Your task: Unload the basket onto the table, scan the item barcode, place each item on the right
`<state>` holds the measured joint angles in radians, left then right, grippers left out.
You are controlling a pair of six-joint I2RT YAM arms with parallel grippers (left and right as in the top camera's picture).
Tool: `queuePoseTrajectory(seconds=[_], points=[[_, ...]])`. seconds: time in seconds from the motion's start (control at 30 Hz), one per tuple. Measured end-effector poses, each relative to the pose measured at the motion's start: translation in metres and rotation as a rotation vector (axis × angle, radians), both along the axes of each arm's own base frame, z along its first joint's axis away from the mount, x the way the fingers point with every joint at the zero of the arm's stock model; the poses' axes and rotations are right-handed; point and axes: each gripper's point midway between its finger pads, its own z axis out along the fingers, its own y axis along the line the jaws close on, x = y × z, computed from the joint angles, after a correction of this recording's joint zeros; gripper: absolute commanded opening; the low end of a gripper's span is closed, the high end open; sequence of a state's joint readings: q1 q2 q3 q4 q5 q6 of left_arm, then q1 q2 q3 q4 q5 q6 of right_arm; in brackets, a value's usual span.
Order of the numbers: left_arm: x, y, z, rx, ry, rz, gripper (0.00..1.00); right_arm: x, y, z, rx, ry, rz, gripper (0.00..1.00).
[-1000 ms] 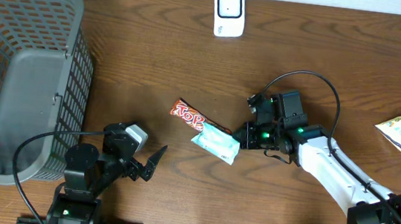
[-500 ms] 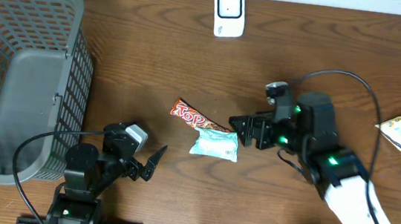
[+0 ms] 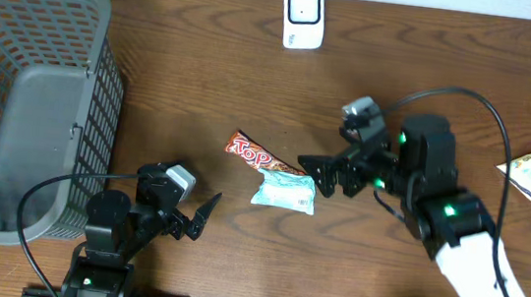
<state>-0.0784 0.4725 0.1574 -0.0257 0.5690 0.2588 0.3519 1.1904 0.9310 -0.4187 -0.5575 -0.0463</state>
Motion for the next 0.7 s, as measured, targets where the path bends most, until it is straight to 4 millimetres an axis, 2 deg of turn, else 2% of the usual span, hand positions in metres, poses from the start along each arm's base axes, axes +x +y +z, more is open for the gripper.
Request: queuePoseTrajectory(seconds=[0.07,0.13,0.3,0.4,0.57,0.7], points=[[0.0,0.0,0.0,0.0,0.0,0.0,0.98,0.003,0.005,-0.001,-0.026,0.014,0.048,0.99],[0.0,0.0,0.0,0.0,0.0,0.0,0.98,0.008,0.011,-0.013,-0.074,0.058,0.106,0.99],[0.0,0.0,0.0,0.0,0.0,0.0,0.98,0.004,0.013,-0.069,-0.226,0.234,0.274,0.93],[0.0,0.0,0.0,0.0,0.0,0.0,0.98,0.006,0.015,-0.094,-0.27,0.294,0.337,0.92],[0.0,0.0,0.0,0.0,0.0,0.0,0.98,-0.004,0.023,-0.12,-0.298,0.347,0.439,0.93],[0.0,0.0,0.0,0.0,0.0,0.0,0.98,-0.014,0.039,-0.134,-0.336,0.319,0.524,0.89]])
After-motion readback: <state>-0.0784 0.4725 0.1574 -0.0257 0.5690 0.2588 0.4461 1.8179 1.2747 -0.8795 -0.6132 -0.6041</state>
